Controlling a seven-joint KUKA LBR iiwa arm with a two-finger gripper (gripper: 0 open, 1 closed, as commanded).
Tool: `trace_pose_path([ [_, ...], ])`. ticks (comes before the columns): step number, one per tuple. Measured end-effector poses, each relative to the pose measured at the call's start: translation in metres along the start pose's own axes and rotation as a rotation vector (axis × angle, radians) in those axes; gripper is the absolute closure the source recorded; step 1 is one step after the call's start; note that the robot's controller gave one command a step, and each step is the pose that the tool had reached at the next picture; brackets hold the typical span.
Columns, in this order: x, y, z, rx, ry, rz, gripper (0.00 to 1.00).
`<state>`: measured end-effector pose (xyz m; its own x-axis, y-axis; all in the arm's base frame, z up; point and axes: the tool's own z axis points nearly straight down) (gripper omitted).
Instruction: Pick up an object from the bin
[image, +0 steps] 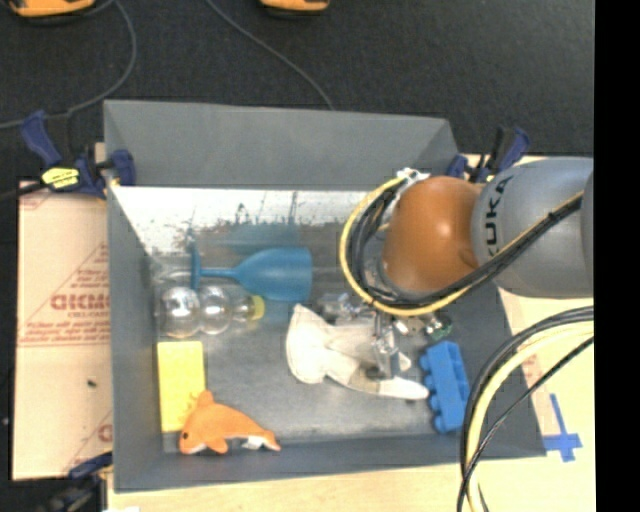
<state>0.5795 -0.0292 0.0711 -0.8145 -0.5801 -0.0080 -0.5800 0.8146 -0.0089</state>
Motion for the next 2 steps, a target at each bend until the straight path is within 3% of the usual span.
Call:
trace_pose_path([
  [1, 0.0158, 0.0146, -0.0021, -0.001, -0.006, 0.129, 1.0],
  [2, 0.0177, 0.0165, -0.0021, -0.002, -0.005, 0.142, 1.0],
])
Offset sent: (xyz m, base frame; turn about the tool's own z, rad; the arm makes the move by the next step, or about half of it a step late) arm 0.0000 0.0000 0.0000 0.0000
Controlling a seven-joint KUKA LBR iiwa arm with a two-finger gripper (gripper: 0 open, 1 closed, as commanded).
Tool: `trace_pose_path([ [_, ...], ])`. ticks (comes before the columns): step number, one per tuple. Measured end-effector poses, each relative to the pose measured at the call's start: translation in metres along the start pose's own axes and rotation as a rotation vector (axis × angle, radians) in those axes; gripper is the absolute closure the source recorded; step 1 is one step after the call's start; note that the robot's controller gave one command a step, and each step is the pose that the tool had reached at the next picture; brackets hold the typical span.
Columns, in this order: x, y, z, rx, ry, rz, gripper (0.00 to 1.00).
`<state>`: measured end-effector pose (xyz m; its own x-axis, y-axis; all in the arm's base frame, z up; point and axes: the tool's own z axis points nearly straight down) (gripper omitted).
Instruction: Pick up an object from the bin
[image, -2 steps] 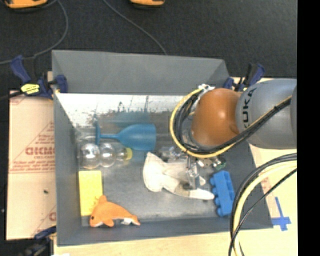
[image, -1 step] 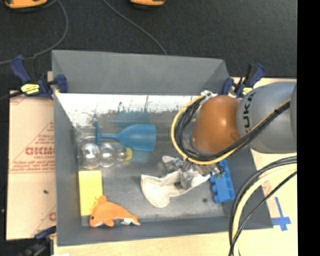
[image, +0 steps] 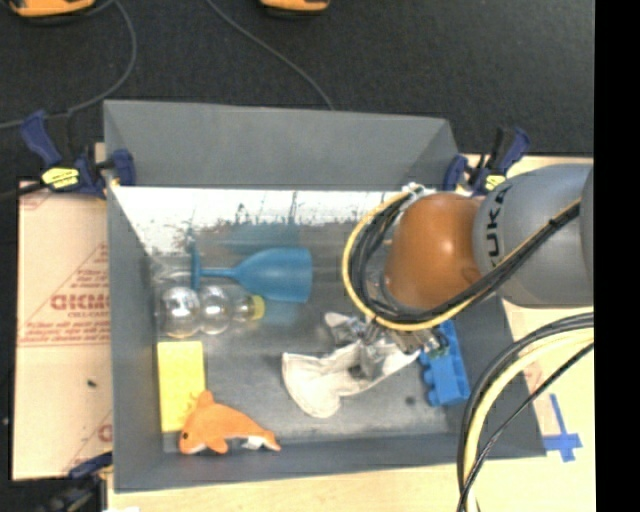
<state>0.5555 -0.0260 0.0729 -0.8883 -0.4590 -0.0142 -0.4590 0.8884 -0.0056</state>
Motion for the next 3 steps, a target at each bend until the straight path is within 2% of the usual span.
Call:
trace_pose_path([
  [1, 0.001, 0.0, -0.002, -0.001, 0.001, 0.001, 1.0],
  [2, 0.003, 0.001, -0.021, -0.005, 0.011, -0.001, 1.0],
  [3, 0.0, 0.0, -0.046, 0.0, 0.002, 0.001, 1.0],
])
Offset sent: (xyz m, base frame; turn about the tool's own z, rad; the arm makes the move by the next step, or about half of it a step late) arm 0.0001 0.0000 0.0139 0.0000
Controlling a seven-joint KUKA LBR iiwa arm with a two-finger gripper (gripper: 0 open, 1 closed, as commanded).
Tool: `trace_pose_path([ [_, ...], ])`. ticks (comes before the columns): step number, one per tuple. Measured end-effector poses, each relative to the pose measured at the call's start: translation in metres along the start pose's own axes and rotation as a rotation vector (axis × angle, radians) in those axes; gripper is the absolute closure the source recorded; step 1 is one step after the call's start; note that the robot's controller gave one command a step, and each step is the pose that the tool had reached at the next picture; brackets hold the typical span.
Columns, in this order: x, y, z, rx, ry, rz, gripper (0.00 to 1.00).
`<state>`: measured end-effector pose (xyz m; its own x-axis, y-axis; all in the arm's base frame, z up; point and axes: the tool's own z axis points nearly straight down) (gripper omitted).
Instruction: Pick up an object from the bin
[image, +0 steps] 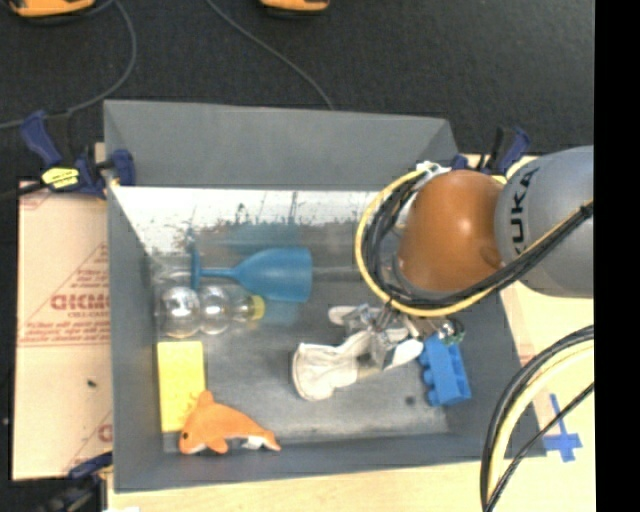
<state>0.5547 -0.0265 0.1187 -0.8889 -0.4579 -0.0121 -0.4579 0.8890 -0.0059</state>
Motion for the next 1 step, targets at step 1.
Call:
trace_pose_path([
  [1, -0.0007, -0.0004, -0.0087, 0.001, -0.002, 0.0, 1.0],
])
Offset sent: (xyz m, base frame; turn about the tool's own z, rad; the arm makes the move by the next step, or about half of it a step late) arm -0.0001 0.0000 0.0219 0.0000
